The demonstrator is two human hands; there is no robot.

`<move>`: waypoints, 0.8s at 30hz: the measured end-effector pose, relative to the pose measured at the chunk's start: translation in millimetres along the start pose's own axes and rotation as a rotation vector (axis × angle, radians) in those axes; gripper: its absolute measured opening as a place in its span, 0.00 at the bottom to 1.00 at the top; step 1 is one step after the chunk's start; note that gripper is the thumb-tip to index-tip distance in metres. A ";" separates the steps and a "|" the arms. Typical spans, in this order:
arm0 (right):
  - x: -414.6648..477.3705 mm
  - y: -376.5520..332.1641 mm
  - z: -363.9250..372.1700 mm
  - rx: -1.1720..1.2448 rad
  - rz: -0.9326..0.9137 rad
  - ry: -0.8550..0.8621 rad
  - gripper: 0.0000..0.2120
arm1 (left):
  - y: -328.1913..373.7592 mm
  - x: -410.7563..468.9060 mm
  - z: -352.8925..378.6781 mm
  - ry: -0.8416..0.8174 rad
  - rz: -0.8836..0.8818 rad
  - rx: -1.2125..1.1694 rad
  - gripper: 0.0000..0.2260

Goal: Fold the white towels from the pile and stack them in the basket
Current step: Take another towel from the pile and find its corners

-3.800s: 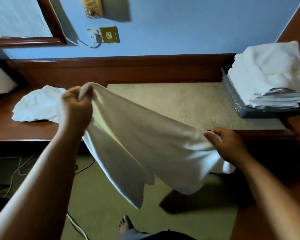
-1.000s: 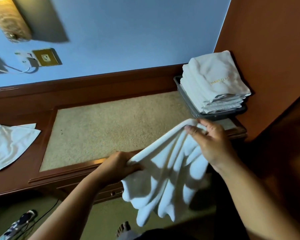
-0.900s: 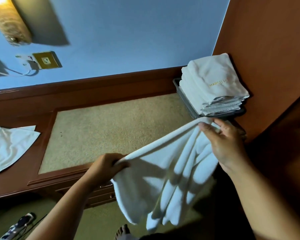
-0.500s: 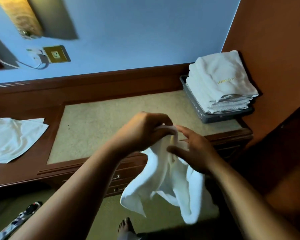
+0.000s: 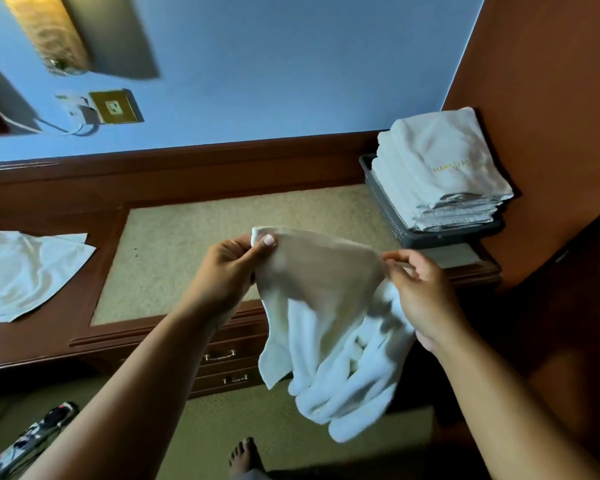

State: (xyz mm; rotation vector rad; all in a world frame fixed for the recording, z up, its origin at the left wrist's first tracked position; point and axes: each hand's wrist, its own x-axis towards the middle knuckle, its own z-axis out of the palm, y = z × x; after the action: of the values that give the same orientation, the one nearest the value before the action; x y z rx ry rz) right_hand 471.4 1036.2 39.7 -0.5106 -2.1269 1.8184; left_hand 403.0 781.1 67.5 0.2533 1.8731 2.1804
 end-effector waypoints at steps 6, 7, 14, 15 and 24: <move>-22.7 -20.7 21.3 0.379 0.270 0.038 0.12 | 15.8 -15.7 37.8 0.152 -0.026 0.038 0.13; -28.1 -28.1 23.9 0.422 0.259 0.016 0.11 | 17.6 -19.3 42.4 0.144 -0.023 0.066 0.14; -43.0 -69.3 23.9 0.613 0.162 -0.066 0.06 | 26.0 -33.0 62.7 0.145 0.048 0.108 0.10; -45.2 -73.4 23.1 0.622 0.155 -0.079 0.07 | 26.8 -34.0 64.7 0.133 0.059 0.110 0.09; -50.1 -77.4 19.8 0.175 -0.171 -0.227 0.16 | 31.0 -40.3 71.5 0.074 0.185 0.141 0.06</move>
State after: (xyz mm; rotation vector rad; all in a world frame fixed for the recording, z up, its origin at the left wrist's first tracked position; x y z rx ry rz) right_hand 501.5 985.6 113.3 -0.0809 -2.0490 2.0186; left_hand 460.1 832.0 110.6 0.3925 2.1259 2.2027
